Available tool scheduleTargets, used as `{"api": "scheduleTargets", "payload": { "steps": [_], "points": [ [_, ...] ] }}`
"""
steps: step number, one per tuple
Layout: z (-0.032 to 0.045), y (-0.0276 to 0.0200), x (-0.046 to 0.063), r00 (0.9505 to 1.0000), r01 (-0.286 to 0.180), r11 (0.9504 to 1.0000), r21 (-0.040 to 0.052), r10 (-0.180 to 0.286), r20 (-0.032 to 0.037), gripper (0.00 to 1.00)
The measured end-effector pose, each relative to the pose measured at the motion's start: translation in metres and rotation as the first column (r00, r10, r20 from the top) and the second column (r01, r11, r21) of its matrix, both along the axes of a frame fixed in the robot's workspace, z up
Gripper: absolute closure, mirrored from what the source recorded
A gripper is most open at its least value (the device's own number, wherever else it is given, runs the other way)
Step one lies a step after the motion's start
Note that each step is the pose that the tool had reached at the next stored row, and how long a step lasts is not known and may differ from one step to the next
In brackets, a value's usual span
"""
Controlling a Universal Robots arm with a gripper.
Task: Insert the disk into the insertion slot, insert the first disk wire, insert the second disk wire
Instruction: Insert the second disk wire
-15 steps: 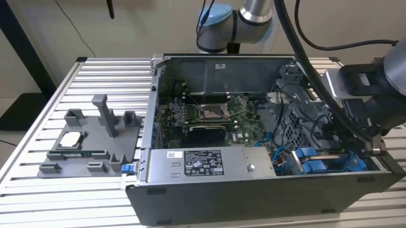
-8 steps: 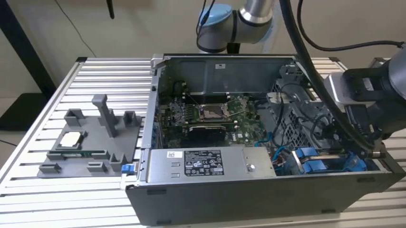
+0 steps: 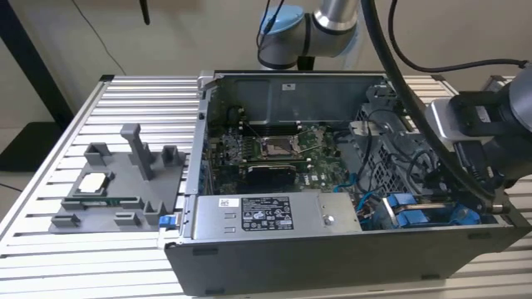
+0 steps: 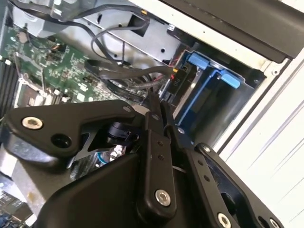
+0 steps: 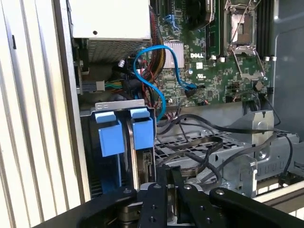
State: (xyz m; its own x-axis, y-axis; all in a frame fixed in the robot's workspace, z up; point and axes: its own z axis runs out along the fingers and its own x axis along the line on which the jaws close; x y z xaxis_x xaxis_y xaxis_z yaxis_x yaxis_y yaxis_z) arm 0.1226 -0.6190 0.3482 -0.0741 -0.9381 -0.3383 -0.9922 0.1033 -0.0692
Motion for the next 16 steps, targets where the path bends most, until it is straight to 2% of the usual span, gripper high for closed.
{"api": "scheduleTargets", "payload": {
  "steps": [2,3,5,9,11,14,16],
  "points": [
    [-0.0017,0.0004,0.0,1.0,-0.001,0.9999,-0.0161,0.001,0.0,0.84],
    [-0.005,0.0011,0.0,1.0,-0.001,0.9997,-0.0235,0.001,0.0,0.84],
    [-0.0101,0.0022,0.001,1.0,-0.001,0.9997,-0.0264,0.001,0.0,0.84],
    [-0.0108,0.0034,0.006,1.0,0.001,0.9996,-0.0298,-0.001,-0.0043,0.84],
    [-0.0108,0.0034,0.008,0.9999,0.003,0.9994,-0.0357,-0.003,-0.0122,0.84],
    [-0.0105,0.0036,0.008,0.9992,0.003,0.9988,-0.0498,-0.004,-0.0389,0.84],
    [-0.0101,0.005,0.009,0.9987,0.002,0.9984,-0.0559,-0.005,-0.0499,0.84]
  ]
}}
